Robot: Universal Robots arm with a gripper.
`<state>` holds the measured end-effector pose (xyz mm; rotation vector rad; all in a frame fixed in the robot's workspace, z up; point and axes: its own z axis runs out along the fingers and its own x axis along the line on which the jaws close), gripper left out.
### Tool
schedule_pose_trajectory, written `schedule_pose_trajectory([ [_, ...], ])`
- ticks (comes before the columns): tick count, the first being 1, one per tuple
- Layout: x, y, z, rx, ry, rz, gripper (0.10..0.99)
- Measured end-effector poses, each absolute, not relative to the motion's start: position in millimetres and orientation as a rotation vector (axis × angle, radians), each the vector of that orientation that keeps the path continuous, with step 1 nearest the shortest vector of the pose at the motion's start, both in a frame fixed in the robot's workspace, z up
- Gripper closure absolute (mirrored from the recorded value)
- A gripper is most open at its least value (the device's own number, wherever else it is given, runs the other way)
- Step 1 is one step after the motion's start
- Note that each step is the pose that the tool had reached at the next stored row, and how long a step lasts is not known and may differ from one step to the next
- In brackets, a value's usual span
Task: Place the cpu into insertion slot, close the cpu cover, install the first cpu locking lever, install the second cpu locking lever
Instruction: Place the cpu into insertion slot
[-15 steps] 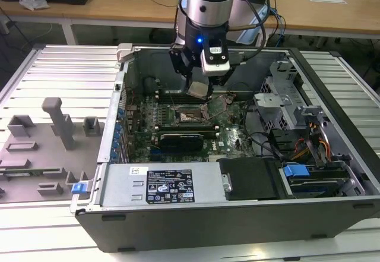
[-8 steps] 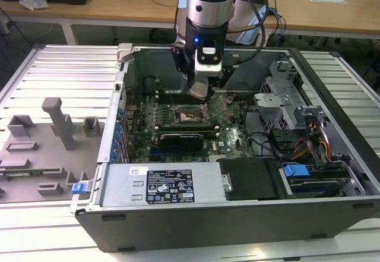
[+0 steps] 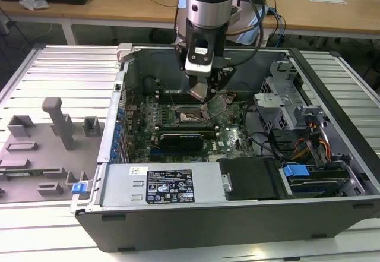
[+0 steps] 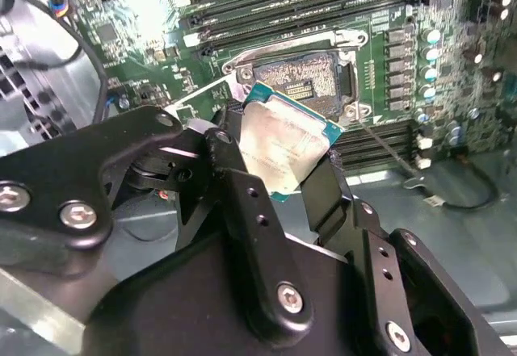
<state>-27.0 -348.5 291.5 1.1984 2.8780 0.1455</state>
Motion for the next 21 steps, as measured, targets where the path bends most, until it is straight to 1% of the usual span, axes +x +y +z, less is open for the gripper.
schedule_pose_trajectory([
  [21, -27.0, -348.4, 287.2, 1.727, 2.575, 0.136, 0.545],
])
